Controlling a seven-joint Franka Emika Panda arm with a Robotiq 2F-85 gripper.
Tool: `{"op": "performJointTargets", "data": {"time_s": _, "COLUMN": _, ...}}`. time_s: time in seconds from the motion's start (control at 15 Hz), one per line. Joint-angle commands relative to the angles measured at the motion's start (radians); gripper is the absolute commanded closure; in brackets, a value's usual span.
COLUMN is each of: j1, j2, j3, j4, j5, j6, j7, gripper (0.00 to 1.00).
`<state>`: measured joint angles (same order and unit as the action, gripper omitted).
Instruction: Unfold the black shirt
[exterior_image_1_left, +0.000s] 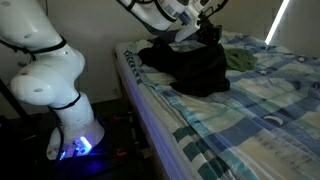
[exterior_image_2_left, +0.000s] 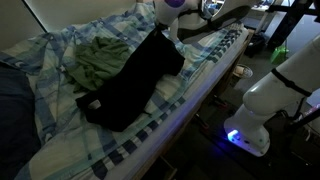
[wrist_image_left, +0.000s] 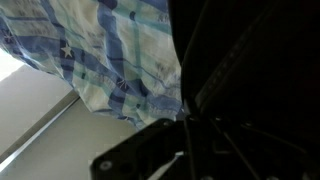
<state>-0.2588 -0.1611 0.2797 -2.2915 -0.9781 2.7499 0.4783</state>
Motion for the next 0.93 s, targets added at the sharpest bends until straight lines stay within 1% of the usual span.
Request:
{"op": "performJointTargets", "data": {"time_s": 0.0, "j1": -0.006, "j2": 0.085, "j3": 0.003, "j4": 0.092, "j5": -0.018, "j6": 0.002, "j7": 0.001, "gripper": 0.99}}
{"op": "performJointTargets", "data": {"time_s": 0.27, "j1": -0.005, "j2": 0.151, "j3": -0.003, "j4": 0.158, "j5": -0.012, "j6": 0.005, "j7": -0.011, "gripper": 0.99}}
{"op": "performJointTargets", "data": {"time_s": 0.53, "j1": -0.007, "j2": 0.205, "j3": -0.012, "j4": 0.228, "j5": 0.033, "j6": 0.021, "j7": -0.054, "gripper": 0.99}}
{"op": "performJointTargets", "data": {"time_s": 0.67, "j1": -0.009, "j2": 0.203, "j3": -0.012, "j4": 0.221, "j5": 0.113, "j6": 0.032, "j7": -0.122, "gripper": 0.99}}
{"op": "performJointTargets", "data": {"time_s": 0.8, "j1": -0.014, "j2": 0.182, "j3": -0.010, "j4": 0.185, "j5": 0.233, "j6": 0.079, "j7": -0.213, "gripper": 0.99}}
{"op": "performJointTargets", "data": {"time_s": 0.87, "j1": 0.088, "j2": 0.168, "j3": -0.113, "j4": 0.165, "j5": 0.313, "j6": 0.109, "j7": -0.276, "gripper": 0.99}}
